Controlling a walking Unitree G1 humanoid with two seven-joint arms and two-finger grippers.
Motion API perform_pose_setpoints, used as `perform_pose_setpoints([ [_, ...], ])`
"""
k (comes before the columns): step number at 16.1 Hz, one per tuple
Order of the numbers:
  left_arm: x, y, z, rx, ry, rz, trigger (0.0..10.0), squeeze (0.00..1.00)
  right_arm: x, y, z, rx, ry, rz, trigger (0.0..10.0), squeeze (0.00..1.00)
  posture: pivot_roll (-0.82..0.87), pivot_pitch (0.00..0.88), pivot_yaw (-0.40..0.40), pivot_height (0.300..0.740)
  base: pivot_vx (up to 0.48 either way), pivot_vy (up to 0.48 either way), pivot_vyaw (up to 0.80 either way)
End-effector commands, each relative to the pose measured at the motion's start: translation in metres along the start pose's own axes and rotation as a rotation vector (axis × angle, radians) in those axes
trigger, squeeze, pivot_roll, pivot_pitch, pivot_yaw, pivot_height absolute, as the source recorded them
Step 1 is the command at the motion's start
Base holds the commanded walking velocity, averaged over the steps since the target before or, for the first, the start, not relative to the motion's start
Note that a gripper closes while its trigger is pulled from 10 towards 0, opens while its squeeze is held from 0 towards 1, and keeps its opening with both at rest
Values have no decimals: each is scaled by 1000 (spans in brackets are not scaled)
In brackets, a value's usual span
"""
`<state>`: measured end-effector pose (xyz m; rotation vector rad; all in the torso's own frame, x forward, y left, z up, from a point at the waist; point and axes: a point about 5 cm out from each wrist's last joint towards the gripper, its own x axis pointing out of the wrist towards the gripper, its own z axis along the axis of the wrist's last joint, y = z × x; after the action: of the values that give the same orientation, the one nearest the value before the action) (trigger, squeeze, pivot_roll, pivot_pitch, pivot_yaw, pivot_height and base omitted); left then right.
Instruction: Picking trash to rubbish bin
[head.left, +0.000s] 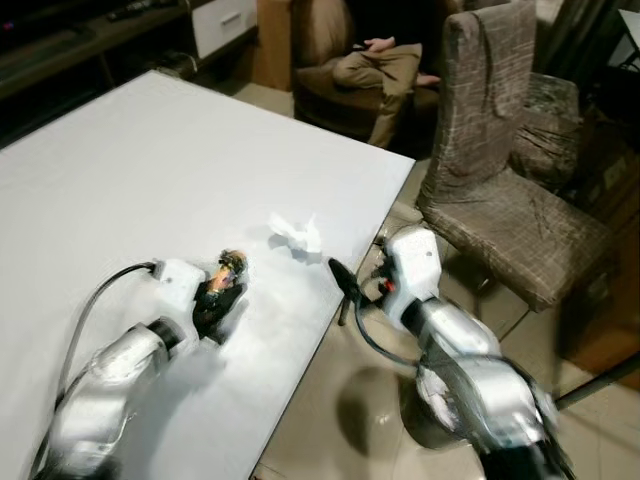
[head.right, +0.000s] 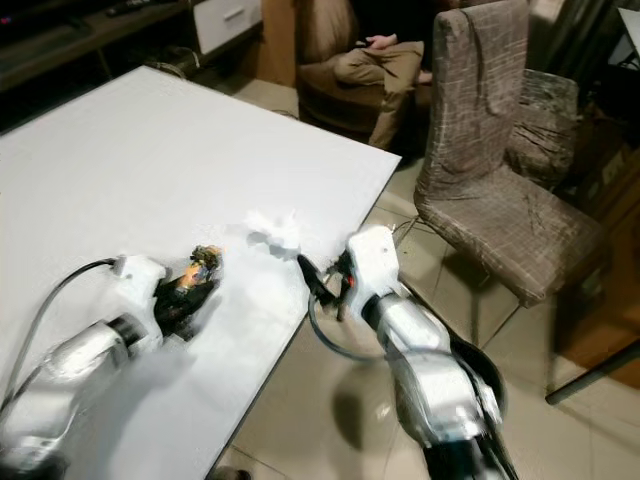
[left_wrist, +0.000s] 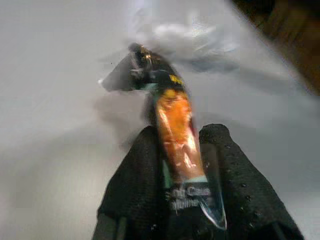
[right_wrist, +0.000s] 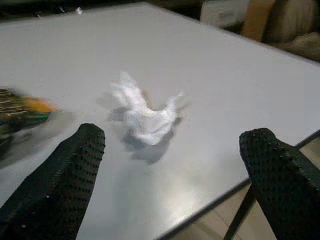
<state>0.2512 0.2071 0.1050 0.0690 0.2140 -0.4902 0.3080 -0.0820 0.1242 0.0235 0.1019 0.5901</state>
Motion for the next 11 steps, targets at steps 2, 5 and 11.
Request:
perform_pose_setpoints([
  [2,-13,-5,24,3,-63,-4,0,0,15,-7,-4,6,9,15,10000,1000,126,88,-85,740,0,0,0],
  [5,-39,-4,51,38,-99,87,0,0,51,-7,11,-22,12,59,10000,1000,191,139,-99,740,0,0,0],
  [11,-63,-17,72,48,-57,79,0,0,79,1,23,-109,62,75,10000,0,261,207,-96,740,0,0,0],
])
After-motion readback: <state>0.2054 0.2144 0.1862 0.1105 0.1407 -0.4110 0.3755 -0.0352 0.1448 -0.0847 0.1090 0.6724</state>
